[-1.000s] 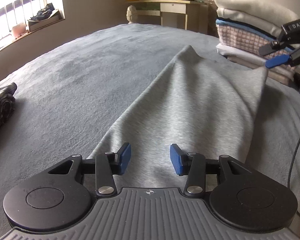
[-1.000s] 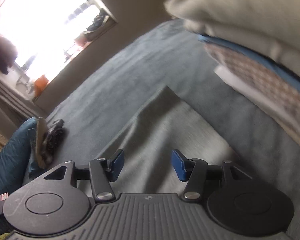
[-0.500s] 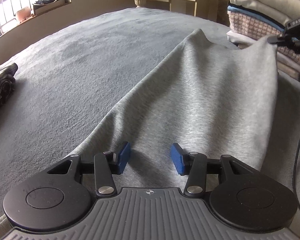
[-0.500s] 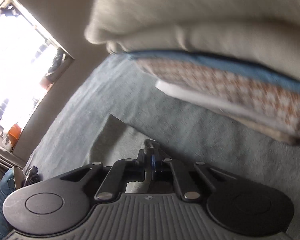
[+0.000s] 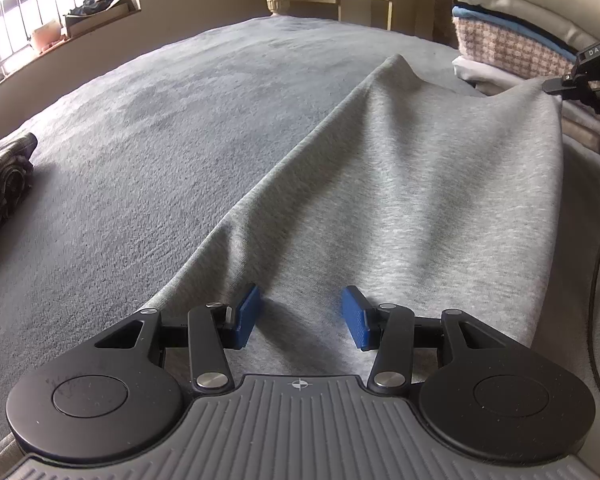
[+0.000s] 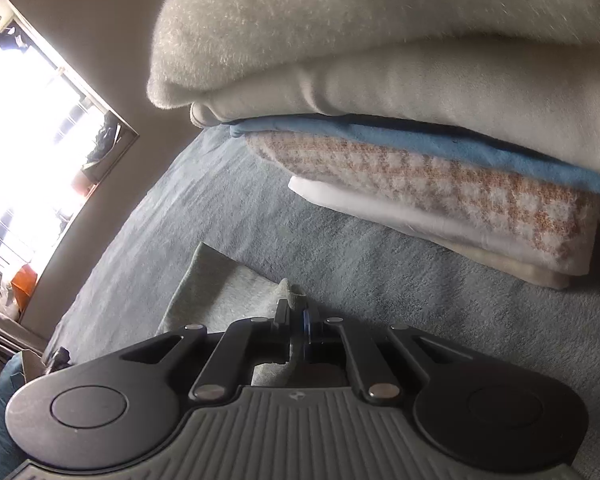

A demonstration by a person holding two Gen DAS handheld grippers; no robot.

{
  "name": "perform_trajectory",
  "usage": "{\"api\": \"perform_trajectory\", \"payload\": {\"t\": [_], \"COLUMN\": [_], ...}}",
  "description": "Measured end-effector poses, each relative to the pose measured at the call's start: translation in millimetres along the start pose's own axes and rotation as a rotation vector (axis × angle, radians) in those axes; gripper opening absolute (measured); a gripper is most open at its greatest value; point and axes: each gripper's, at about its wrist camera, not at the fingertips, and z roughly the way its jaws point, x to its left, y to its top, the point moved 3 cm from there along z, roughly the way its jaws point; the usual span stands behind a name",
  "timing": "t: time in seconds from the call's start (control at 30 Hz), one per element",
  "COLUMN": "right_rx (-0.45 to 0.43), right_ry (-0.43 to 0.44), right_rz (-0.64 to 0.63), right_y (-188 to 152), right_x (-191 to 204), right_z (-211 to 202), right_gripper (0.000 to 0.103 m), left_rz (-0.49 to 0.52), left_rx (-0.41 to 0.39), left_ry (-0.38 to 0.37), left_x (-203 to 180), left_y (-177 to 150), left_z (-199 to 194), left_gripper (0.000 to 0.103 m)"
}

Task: Fold clothes
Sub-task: 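Lay the hem down with the right tool and open the left tool, then pinch the sweatpants fabric with the left tool while the right tool releases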

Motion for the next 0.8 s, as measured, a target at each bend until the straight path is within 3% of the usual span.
{"api": "perform_trajectory", "payload": {"t": [0.23,0.33,0.43,0.57,0.6,0.67,0.73,0.77,0.8], "right_rx": [0.016,0.022,0.02,0.02,0.018,0.014,0.008,0.005,0.003], "right_ry": [-0.001,0.003,0.021,0.064,0.077,0.098,0.113,0.12,0.124], "right_rz": [0.028,0.057,0.038,0.03,0.026,0.022,0.02,0.022,0.023], "right_y": [1,1,5,12,14,16,19,21,23], "right_x": [3,1,9,28,33,41,47,49,50], "right_z": [8,8,4,4,5,6,7,8,9], "right_gripper": [0.005,0.005,0.005,0.005,0.005,0.005,0.005,0.005,0.005], "left_rz": [0.012,0.033,0.144,0.257,0.27,0.298,0.332,0.345,0.347], "left_rx": [-0.008,-0.081,-0.142,-0.107,-0.103,-0.107,-0.108,-0.106,-0.099], "left_ry": [0.01,0.035,-0.079,-0.309,-0.338,-0.366,-0.334,-0.317,-0.311], "left_x": [0,0,-22,-74,-85,-102,-113,-115,-115], "left_y": [3,10,22,37,40,42,42,42,42], "left_z": [-4,-21,-35,-29,-25,-15,-4,1,5], "left_gripper": [0.046,0.046,0.049,0.054,0.054,0.054,0.053,0.048,0.036]}}
